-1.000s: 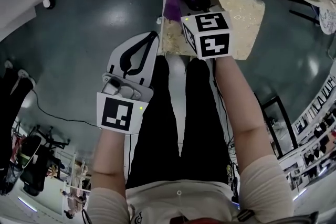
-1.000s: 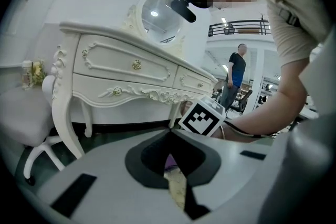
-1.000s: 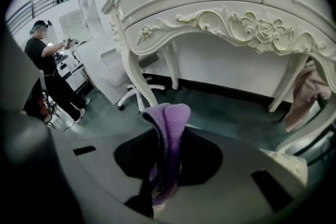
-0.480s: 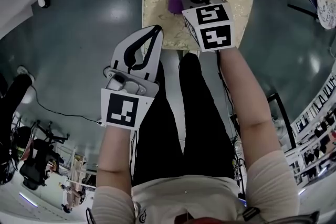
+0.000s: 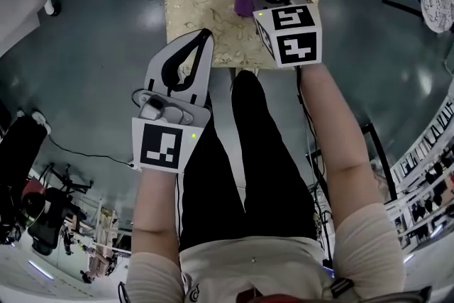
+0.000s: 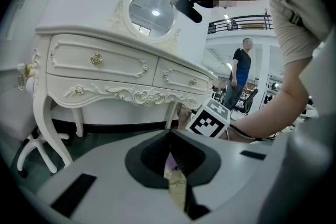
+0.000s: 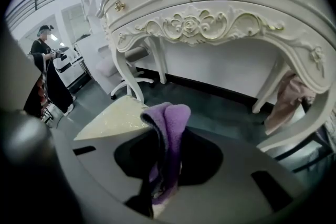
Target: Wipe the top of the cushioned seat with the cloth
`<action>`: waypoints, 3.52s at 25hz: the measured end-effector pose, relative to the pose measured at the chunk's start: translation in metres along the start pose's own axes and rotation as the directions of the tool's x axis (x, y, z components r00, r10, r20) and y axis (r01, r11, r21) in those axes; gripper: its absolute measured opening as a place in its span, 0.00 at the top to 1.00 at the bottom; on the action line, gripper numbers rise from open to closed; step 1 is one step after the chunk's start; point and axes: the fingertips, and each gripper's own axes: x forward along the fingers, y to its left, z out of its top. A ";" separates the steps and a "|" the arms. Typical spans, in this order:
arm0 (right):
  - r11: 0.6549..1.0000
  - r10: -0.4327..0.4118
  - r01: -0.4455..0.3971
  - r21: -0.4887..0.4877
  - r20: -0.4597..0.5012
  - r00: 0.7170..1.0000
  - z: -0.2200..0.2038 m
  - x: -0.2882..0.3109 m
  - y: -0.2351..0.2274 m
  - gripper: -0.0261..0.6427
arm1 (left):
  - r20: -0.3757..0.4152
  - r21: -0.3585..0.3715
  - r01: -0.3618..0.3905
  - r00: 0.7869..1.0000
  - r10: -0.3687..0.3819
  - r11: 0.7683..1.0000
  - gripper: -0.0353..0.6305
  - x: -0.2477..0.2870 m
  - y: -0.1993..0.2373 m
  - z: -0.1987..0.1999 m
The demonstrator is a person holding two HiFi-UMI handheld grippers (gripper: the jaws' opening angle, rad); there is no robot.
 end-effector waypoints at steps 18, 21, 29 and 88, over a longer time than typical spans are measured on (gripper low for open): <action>0.984 -0.166 0.168 0.062 -0.039 0.985 -0.062 -0.055 -0.104 0.83 | 0.048 0.010 0.058 0.997 -0.058 0.998 0.93 0.053 -0.080 0.005; 0.974 -0.204 0.209 0.083 -0.066 0.977 -0.073 -0.067 -0.115 0.83 | 0.058 0.005 0.080 0.995 -0.080 0.997 0.93 0.051 -0.092 0.009; 0.972 -0.196 0.201 0.123 -0.051 0.979 -0.067 -0.103 -0.078 0.83 | 0.060 0.028 0.085 0.994 -0.087 0.996 0.93 0.002 -0.082 0.018; 0.992 0.016 -0.005 0.125 -0.092 0.996 -0.080 -0.058 0.031 0.83 | -0.001 0.027 0.120 0.993 -0.120 0.992 0.93 -0.044 -0.064 -0.028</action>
